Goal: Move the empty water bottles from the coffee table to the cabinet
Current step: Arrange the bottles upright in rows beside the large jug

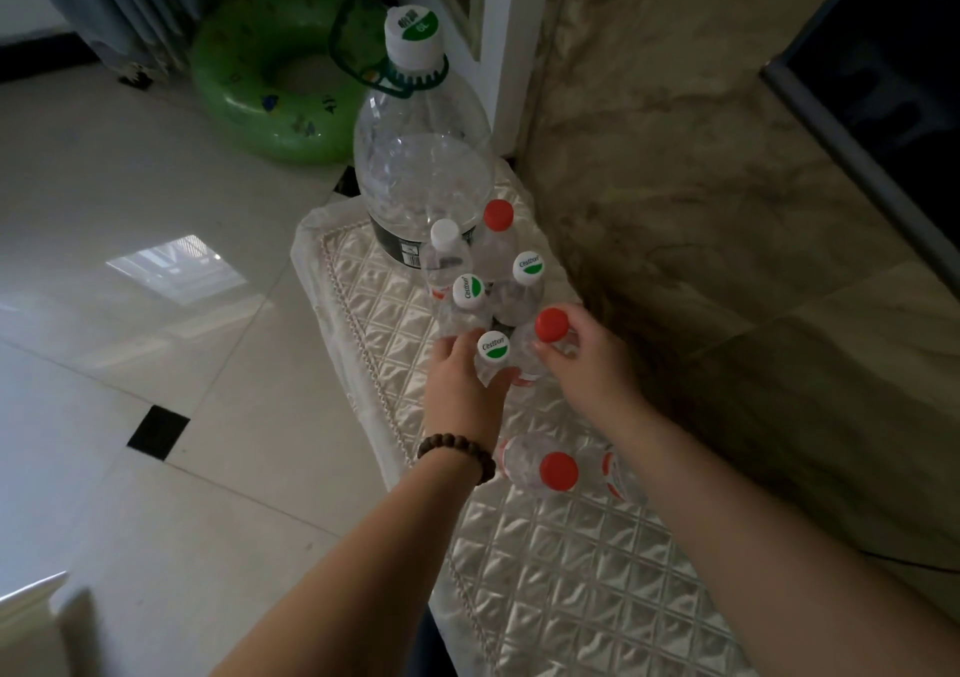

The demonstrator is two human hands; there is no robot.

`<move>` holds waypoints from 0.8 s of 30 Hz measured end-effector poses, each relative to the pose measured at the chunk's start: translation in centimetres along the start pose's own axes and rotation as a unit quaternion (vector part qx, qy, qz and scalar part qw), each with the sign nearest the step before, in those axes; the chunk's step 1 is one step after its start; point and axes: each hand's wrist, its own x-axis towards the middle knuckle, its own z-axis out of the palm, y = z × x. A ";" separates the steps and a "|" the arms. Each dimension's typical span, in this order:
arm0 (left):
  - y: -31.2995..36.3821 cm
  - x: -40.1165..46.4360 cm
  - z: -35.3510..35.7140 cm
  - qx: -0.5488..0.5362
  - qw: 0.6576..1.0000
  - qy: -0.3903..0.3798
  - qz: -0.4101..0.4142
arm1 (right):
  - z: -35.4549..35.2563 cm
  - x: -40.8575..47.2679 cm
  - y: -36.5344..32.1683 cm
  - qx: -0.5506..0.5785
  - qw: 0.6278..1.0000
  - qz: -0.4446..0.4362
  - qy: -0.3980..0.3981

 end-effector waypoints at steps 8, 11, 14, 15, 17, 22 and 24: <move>-0.3 -0.1 -0.3 0.020 1.000 -0.005 -0.004 | -0.1 0.2 -0.2 -0.009 1.000 0.018 -0.023; -0.7 -0.9 -1.3 0.020 1.000 -0.018 -0.016 | -0.6 -0.2 -0.1 -0.013 0.999 0.016 -0.036; -1.5 -2.8 -2.9 0.031 0.999 -0.021 0.020 | -2.2 -1.5 0.0 -0.002 1.000 0.005 -0.008; -1.8 -3.6 -3.5 0.029 0.999 -0.029 0.030 | -3.0 -2.2 0.2 0.004 1.000 0.000 0.002; -2.0 -5.2 -4.6 0.022 0.996 -0.075 0.040 | -4.6 -4.1 0.6 0.005 1.000 0.001 0.017; -1.9 -8.0 -5.3 0.030 0.976 -0.212 0.048 | -7.3 -9.5 2.5 0.000 0.998 0.035 0.052; -2.2 -8.6 -4.4 0.049 0.971 -0.231 0.044 | -7.5 -11.2 3.9 -0.008 0.996 0.055 0.065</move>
